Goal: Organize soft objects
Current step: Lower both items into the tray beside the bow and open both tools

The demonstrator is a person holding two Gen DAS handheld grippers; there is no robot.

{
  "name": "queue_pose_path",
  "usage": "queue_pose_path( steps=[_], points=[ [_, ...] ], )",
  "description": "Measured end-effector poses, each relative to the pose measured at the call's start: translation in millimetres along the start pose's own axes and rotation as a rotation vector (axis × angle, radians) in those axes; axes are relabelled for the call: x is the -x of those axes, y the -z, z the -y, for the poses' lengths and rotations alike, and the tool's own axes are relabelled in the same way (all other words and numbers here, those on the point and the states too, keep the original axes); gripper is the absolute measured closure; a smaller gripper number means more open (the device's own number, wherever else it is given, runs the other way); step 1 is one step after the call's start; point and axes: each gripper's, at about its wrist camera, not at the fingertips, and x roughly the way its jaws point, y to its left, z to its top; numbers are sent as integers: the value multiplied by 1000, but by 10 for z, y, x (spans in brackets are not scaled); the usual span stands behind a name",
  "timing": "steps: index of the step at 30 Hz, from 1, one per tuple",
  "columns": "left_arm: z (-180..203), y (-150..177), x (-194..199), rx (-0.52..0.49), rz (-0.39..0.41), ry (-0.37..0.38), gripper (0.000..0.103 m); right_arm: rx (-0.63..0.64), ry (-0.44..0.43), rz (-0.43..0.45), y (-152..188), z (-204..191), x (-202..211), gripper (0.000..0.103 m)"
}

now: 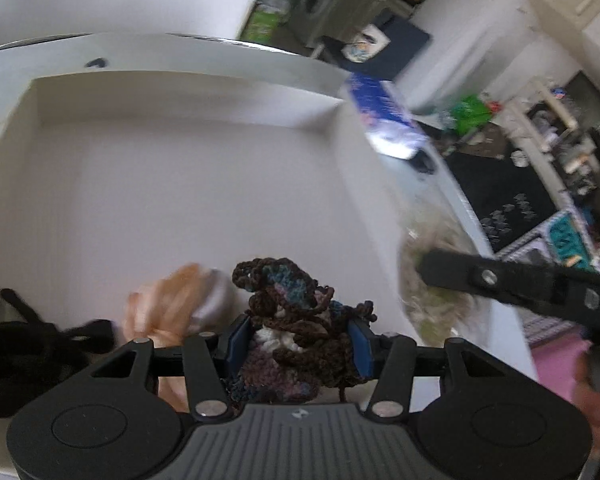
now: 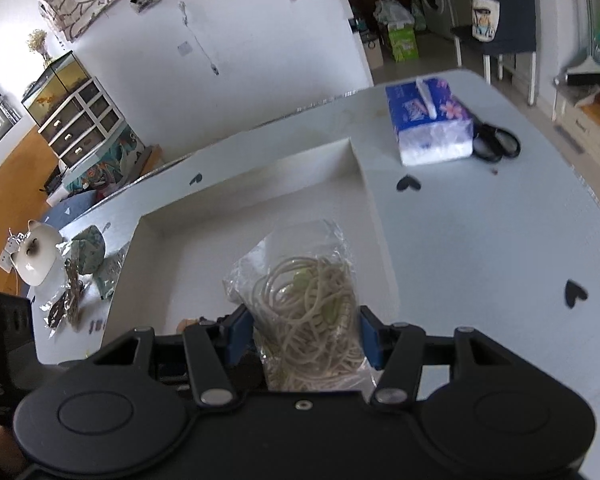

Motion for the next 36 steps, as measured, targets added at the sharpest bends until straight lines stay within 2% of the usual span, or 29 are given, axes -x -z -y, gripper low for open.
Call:
queue_pose_path(
  steps=[3,6,10,12,16,18,21,23,26,32,36],
  points=[
    [-123,-30,16,15,17,-52,51,-10,-8,-33,30,-22,-106,46],
    [-188,-54,36,33,28,-58,51,-27,-9,-55,40,-45,-196,46],
    [-168,-70,26,15,25,-52,51,-75,54,-75,34,-48,-310,45],
    [-132,-51,16,4,20,-43,50,-85,101,-70,32,-59,-333,42],
    [-93,-22,7,-7,17,-32,50,-111,162,-57,25,-62,-323,20],
    [-85,-18,6,-10,14,-28,49,-119,158,-41,18,-56,-263,20],
    [-73,-14,6,-11,12,-21,49,-124,133,-9,-3,-33,-161,34],
    [-54,-12,0,-17,9,-17,49,-120,113,-9,-17,-17,-139,55],
    [-18,-25,-27,-27,11,-26,49,-94,102,-41,-17,-39,-202,69],
    [-5,-42,-53,-26,17,-42,49,31,114,-109,90,-121,-472,74],
    [-23,-31,-47,-16,18,-44,49,173,134,-118,161,-207,-540,74]
  ],
)
